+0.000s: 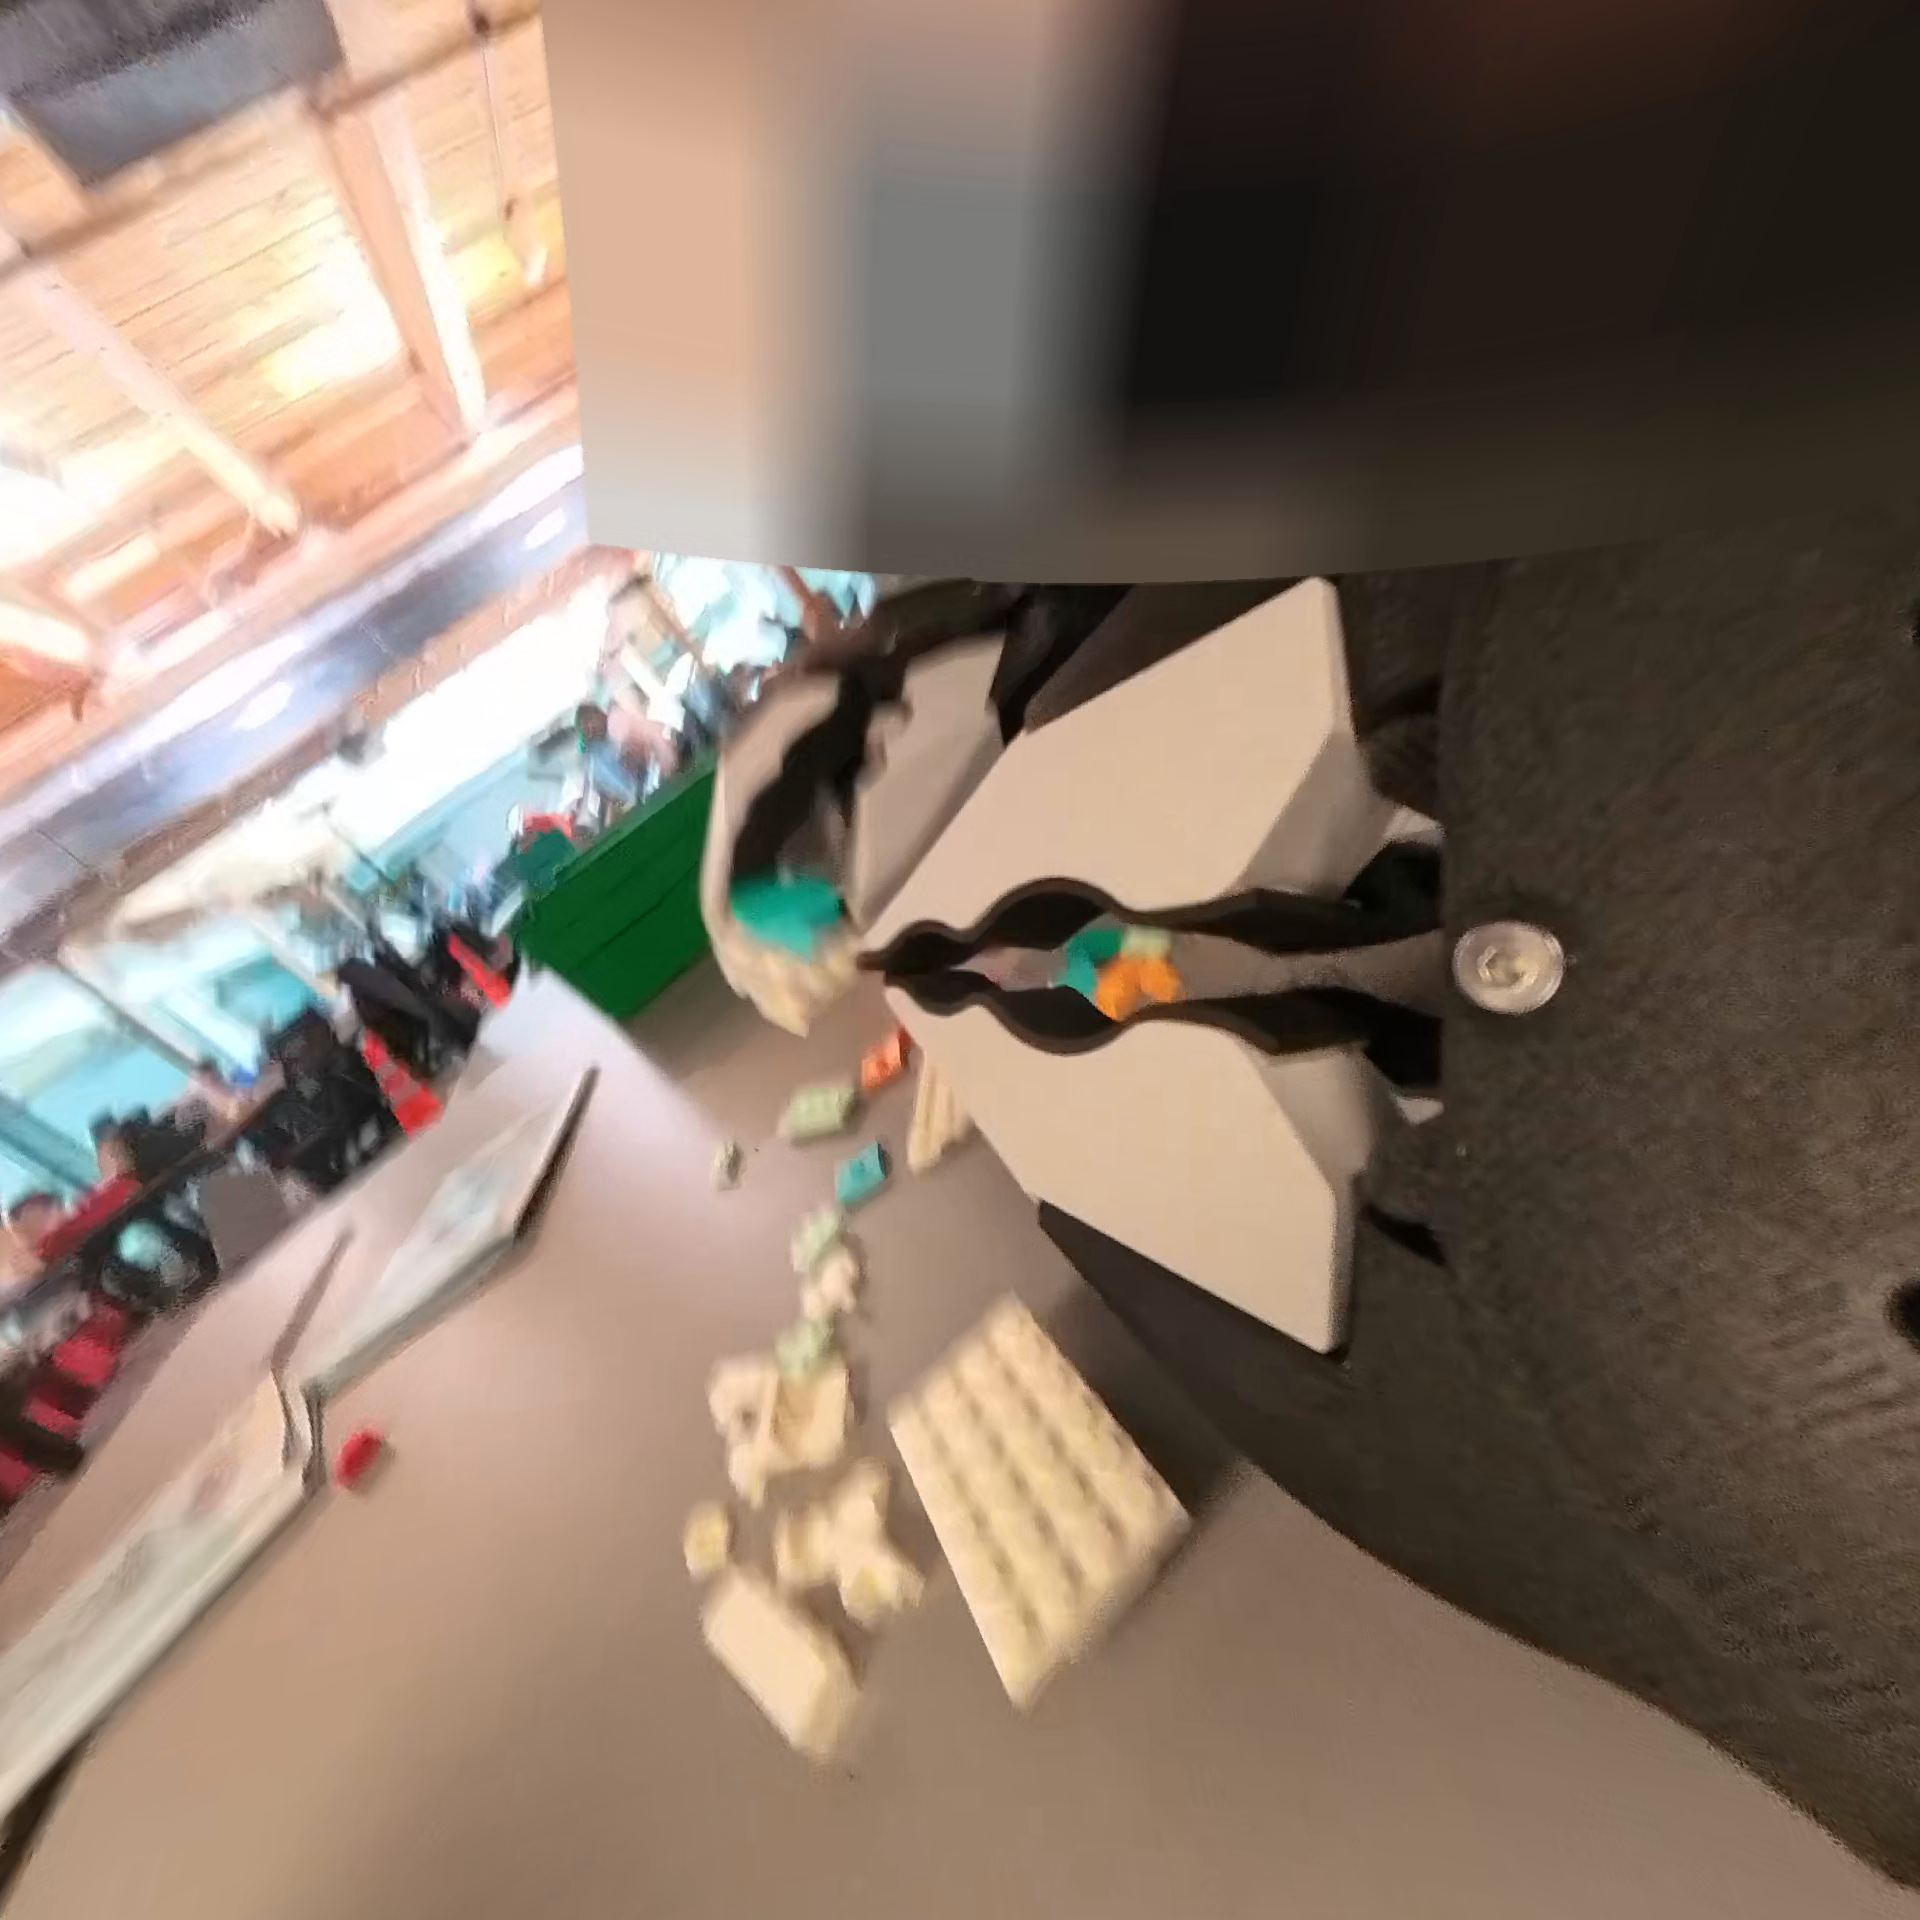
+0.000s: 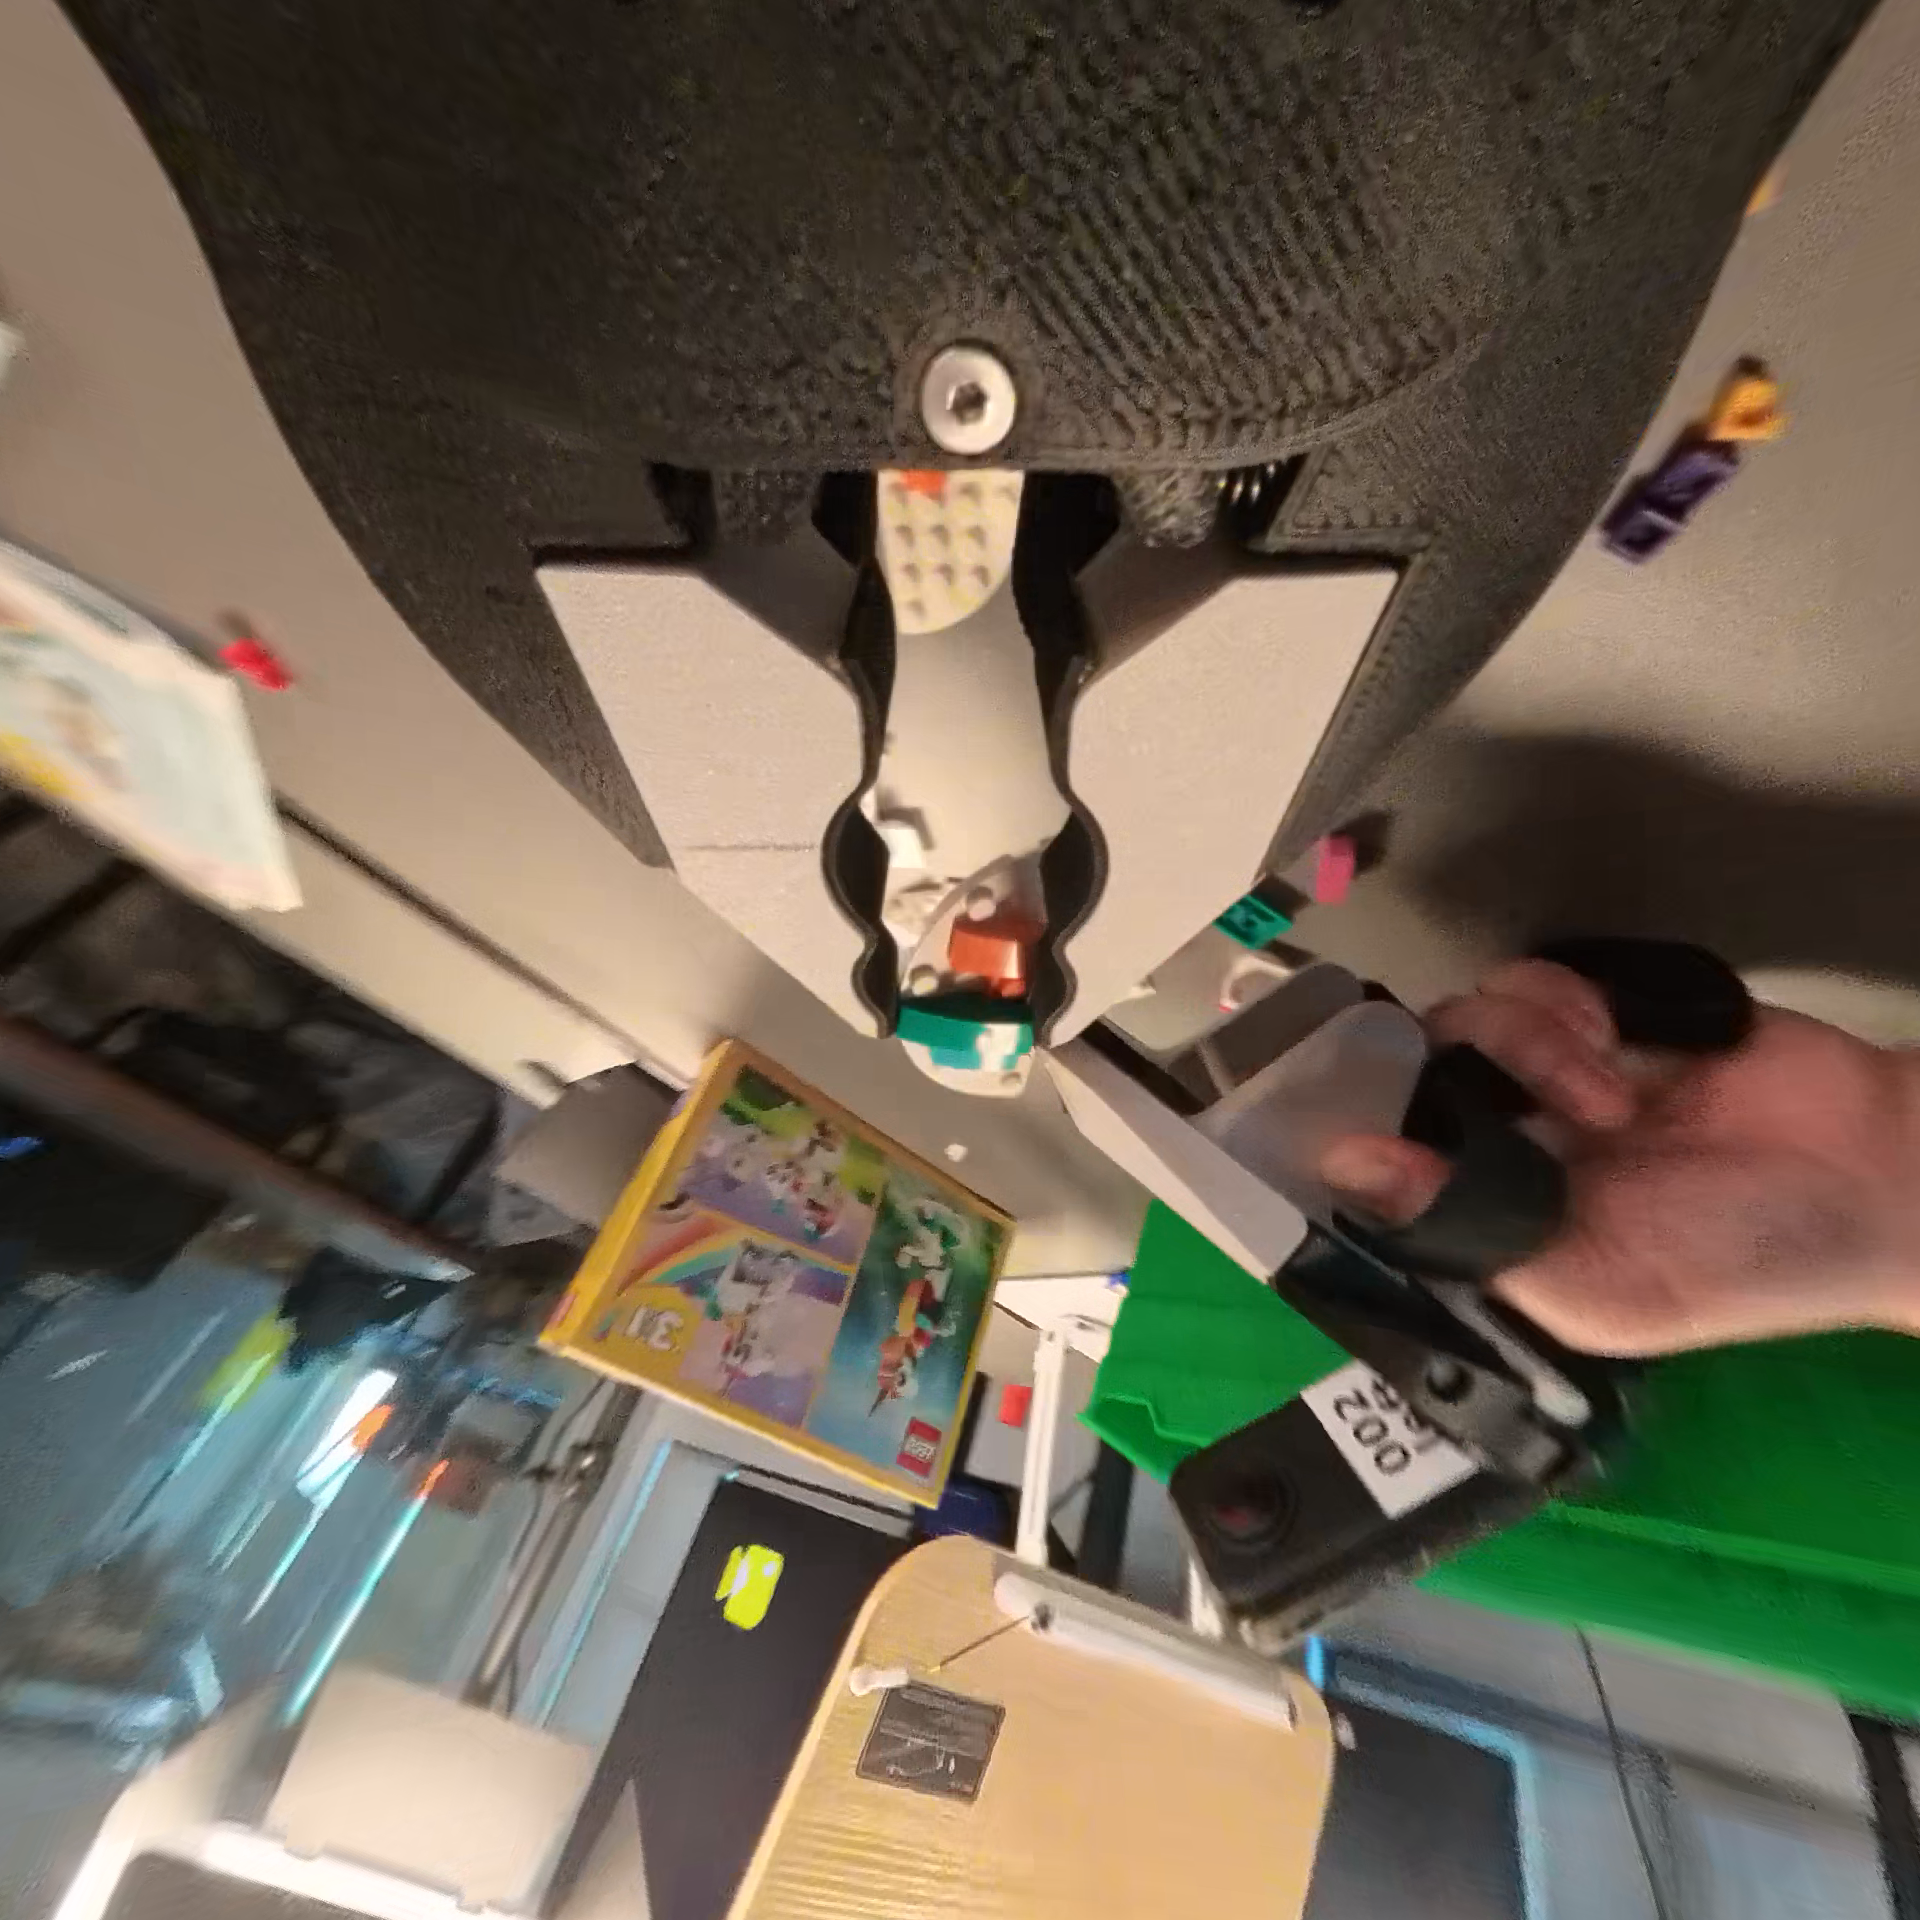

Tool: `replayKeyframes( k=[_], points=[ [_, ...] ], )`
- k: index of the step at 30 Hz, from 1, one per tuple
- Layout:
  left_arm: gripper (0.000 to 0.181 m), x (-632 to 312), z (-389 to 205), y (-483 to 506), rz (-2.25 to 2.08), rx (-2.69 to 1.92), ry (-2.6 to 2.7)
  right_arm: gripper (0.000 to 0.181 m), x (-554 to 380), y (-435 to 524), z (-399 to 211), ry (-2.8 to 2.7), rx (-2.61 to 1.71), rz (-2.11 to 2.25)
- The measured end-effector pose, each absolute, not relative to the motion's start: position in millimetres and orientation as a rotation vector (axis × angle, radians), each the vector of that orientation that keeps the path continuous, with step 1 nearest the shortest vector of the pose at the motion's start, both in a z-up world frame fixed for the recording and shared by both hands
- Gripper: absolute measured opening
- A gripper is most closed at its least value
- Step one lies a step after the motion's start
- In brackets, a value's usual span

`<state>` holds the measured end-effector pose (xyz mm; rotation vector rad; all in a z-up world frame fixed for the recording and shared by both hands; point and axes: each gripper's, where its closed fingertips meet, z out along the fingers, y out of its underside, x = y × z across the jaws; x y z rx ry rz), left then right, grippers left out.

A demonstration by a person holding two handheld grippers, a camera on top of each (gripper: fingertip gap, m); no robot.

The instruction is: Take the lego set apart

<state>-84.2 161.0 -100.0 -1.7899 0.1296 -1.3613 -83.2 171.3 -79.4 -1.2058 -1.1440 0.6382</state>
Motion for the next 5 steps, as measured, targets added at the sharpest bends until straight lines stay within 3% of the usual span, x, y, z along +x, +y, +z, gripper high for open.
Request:
replayKeyframes(
  k=[1,5],
  points=[
    [0.0,-95,-115,169,-1.259,-1.867,0.067,0.024,-79,171,-65,-1.105,-1.142,0.604],
    [0.0,-106,-104,170,-1.331,-1.79,0.019,0.024,-65,178,-56,-1.045,-1.207,0.751]
  ],
)
